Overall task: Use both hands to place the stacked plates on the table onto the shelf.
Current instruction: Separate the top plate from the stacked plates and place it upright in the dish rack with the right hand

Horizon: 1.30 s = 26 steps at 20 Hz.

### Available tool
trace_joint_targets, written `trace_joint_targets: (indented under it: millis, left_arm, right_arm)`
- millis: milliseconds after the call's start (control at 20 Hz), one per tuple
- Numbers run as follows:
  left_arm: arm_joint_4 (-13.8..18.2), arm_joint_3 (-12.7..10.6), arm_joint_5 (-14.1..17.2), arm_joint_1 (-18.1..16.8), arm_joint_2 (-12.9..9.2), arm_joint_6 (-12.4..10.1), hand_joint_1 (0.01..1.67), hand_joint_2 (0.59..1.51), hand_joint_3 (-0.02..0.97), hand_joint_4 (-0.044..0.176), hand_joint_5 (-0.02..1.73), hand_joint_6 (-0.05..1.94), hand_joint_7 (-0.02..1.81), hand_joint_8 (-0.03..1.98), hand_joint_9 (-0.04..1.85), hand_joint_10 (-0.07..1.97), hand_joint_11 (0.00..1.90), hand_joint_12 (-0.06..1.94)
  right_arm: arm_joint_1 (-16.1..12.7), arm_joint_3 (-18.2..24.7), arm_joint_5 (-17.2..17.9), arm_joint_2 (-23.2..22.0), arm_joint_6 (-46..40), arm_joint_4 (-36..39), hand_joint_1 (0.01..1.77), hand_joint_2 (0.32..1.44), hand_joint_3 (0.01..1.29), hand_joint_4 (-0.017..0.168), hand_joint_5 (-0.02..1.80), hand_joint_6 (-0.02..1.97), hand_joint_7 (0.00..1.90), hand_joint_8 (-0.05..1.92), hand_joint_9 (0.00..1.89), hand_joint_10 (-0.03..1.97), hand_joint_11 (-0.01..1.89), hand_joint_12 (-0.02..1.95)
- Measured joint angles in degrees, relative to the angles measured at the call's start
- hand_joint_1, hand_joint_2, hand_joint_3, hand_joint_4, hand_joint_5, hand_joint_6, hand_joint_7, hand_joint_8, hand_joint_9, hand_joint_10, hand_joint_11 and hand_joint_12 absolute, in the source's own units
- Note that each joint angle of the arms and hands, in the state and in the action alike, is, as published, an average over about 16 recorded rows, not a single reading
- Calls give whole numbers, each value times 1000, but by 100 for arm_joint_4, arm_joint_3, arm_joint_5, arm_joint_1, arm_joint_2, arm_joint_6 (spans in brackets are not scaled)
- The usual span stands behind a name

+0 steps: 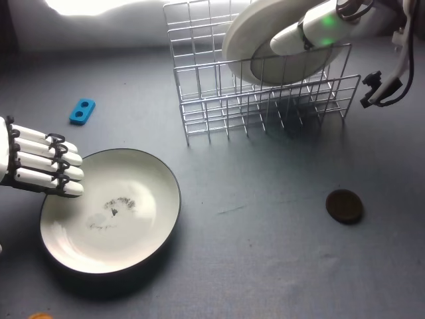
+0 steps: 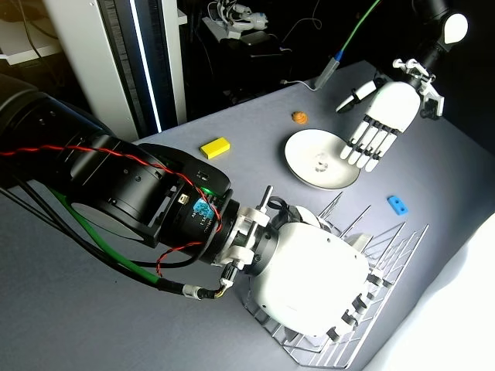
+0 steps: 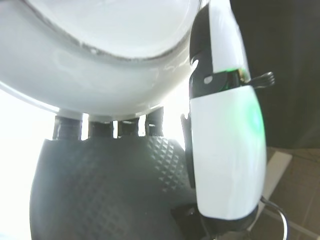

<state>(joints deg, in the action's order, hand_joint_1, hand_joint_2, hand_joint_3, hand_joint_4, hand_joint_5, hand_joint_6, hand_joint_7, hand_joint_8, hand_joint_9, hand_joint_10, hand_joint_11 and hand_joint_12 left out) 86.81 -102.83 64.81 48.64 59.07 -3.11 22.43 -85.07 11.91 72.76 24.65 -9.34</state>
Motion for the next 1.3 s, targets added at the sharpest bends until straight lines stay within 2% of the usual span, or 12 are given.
trace_joint_targets:
  millis: [400, 550, 650, 1200, 1300]
  left_arm:
    - [-14, -29, -19, 14, 11, 2, 15, 1142, 20, 2, 19, 6, 17, -13, -14, -26, 16, 2]
    - [-11, -33, -23, 5, 12, 2, 15, 1140, 20, 2, 19, 6, 16, -13, -15, -25, 16, 2]
    - [-10, -39, -27, -4, 15, 1, 15, 1138, 20, 2, 19, 6, 15, -12, -15, -23, 15, 2]
    - [5, -67, -67, -41, 38, -1, 15, 1137, 21, 4, 19, 6, 15, -13, -11, -2, 15, 2]
    - [6, -71, -75, -44, 43, -1, 15, 1138, 21, 4, 19, 6, 16, -13, -10, 2, 15, 2]
  right_arm:
    - [-53, 15, -50, -37, 11, 25, 1166, 986, 14, -3, 651, 33, 751, 86, 734, 124, 453, 1304]
    - [-66, 16, -53, -46, 15, 34, 1161, 991, 13, -3, 625, 36, 710, 107, 657, 247, 401, 1336]
    - [-71, 17, -47, -50, 22, 40, 1151, 993, 14, -3, 589, 107, 644, 239, 576, 415, 362, 1386]
    - [-52, 11, 77, -60, 76, 63, 1075, 1005, 13, -7, 262, 923, 237, 1259, 161, 1482, 100, 1704]
    - [-47, 10, 99, -62, 86, 65, 1067, 1006, 13, -8, 198, 1064, 165, 1440, 112, 1605, 65, 1739]
